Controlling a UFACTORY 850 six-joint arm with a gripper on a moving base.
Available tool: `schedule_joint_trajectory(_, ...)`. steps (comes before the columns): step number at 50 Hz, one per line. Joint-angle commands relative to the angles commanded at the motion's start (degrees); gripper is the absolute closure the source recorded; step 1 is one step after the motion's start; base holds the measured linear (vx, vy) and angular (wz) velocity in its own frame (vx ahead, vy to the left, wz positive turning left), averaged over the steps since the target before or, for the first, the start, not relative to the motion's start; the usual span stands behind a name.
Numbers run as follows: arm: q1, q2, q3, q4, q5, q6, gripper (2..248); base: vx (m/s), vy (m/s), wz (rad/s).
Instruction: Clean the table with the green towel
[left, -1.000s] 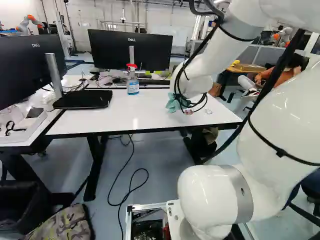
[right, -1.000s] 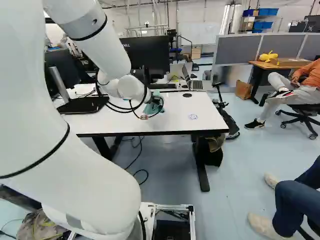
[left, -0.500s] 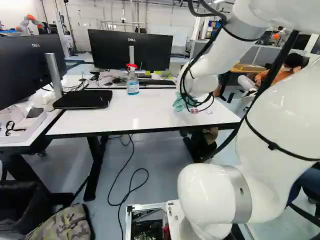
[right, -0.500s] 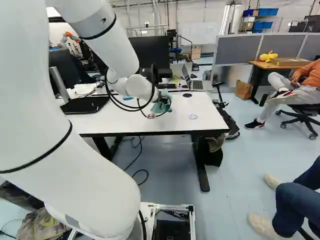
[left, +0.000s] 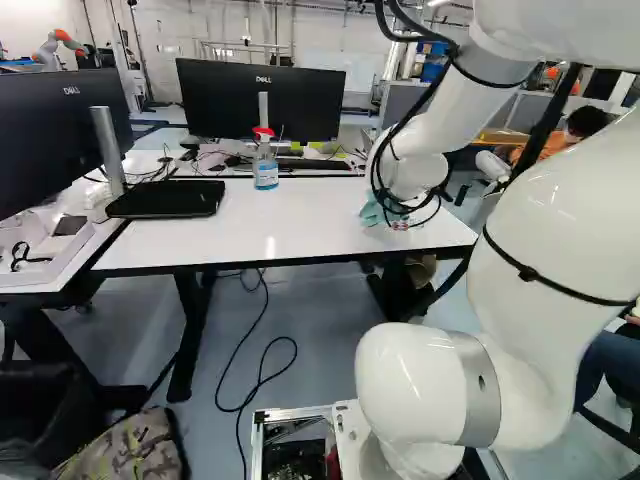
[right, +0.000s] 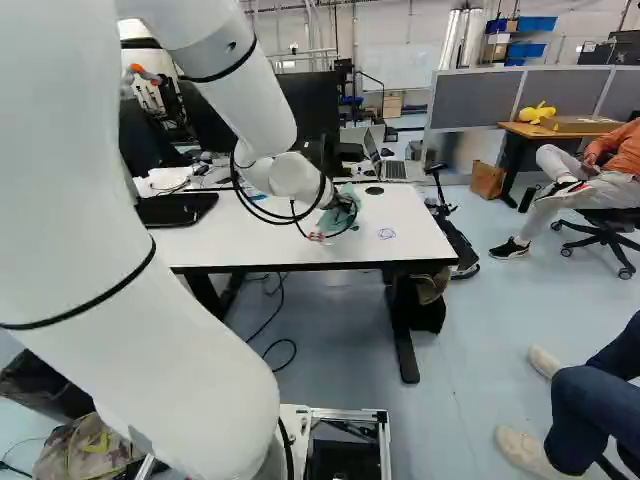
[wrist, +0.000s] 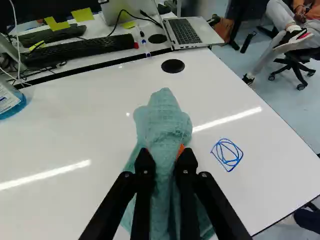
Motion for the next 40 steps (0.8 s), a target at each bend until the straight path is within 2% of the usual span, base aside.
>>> schedule_joint_trajectory(32, -6.0, -7.9, -3.9, 0.0, 0.4, 0.0, 193, 0.000, 0.000, 0.000)
schedule_joint_trajectory(40, -6.2, -8.0, -4.0, 0.0, 0.4, 0.0, 193, 0.000, 0.000, 0.000)
